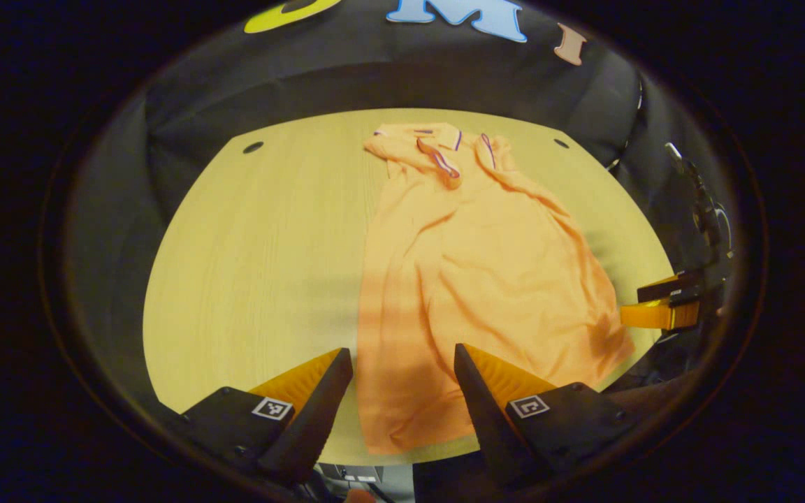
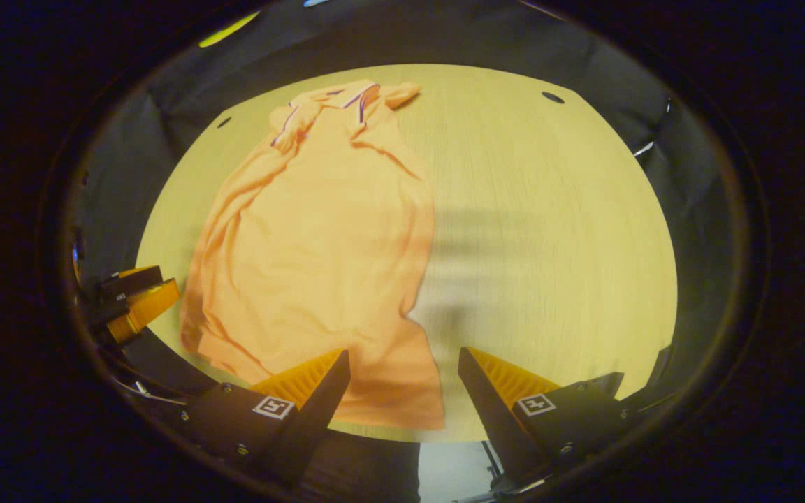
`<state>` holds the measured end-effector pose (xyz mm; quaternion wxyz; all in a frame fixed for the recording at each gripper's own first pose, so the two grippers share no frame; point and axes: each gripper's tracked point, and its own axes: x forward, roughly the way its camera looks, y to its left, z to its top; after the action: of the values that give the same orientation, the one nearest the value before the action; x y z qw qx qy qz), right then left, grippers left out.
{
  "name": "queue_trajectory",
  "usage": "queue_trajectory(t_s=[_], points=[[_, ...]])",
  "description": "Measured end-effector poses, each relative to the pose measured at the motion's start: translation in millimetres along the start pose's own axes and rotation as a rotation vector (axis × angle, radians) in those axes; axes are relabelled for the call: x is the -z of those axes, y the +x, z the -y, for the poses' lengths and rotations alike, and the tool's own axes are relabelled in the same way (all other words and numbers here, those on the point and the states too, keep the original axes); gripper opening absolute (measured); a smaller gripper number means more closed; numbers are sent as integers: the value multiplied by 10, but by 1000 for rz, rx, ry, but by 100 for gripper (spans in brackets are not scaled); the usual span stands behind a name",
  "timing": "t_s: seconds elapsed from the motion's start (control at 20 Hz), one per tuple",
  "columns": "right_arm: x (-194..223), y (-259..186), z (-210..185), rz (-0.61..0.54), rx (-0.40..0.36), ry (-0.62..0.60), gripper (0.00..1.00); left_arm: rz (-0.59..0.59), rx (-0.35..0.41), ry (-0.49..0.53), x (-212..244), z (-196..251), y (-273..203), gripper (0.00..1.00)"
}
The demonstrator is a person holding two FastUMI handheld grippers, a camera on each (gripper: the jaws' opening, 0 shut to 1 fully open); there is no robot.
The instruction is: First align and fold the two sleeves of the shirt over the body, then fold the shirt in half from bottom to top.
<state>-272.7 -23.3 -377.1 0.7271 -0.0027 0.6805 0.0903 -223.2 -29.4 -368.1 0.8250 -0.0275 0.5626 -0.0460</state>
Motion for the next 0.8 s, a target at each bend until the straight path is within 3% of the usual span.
queue_trajectory(t_s=[0.35,0.8], points=[[326,253,-76,-156,39,-56,99,-192,-52,-6,540,-106,215,95],[306,251,-81,-239,68,-50,99,-271,-63,-23,514,-92,220,98]])
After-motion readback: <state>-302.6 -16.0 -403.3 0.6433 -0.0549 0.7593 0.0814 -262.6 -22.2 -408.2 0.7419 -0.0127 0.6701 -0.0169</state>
